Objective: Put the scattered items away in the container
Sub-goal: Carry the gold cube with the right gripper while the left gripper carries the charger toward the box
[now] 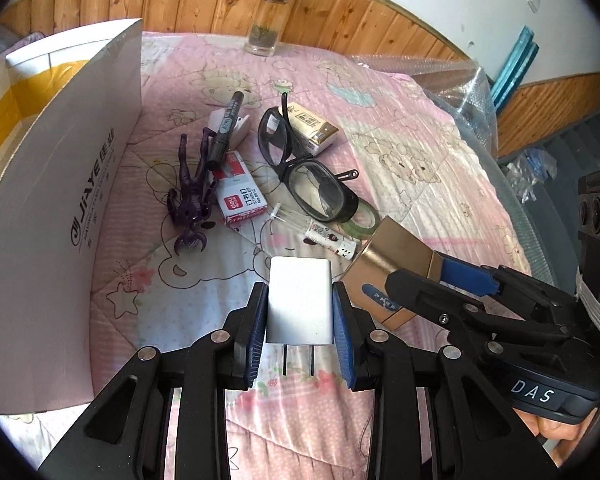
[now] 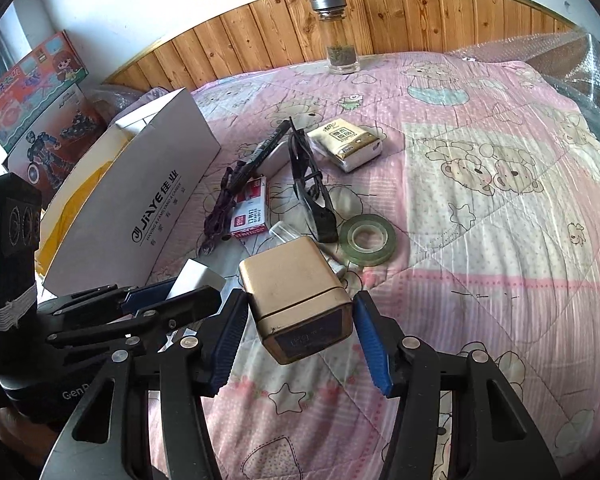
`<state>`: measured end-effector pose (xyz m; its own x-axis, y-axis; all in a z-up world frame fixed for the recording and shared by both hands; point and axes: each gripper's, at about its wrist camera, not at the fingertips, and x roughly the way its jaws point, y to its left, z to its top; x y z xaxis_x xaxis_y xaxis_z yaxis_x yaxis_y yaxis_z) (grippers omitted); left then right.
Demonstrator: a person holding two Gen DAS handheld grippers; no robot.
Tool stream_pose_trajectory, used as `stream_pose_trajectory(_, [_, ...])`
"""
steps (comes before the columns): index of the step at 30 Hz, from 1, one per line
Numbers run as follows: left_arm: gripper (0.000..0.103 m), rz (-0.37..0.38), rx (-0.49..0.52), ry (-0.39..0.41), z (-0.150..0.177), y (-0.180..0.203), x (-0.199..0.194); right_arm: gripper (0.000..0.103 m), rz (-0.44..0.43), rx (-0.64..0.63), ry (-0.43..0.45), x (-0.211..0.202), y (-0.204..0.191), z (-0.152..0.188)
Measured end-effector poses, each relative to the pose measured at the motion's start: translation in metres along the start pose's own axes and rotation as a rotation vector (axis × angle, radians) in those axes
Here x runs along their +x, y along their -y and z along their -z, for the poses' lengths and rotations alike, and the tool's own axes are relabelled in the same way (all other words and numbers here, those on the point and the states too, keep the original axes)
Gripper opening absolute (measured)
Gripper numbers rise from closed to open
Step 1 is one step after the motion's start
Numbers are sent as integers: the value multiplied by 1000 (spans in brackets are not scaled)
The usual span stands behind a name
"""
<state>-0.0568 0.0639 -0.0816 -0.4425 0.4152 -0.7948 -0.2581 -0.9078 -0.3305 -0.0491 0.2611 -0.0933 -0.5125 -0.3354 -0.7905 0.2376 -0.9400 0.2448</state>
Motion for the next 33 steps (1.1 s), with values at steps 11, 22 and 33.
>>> stream_pose_trajectory(11, [32, 17, -43, 42, 8, -12, -34, 55, -20, -26, 13, -14, -26, 4])
stream_pose_trajectory(22, [32, 34, -93, 92, 10, -29, -73, 55, -37, -33, 39, -39, -56, 7])
stream_pose_trajectory(33, [32, 53, -147, 145, 13, -44, -110, 55, -68, -107, 78, -65, -98, -6])
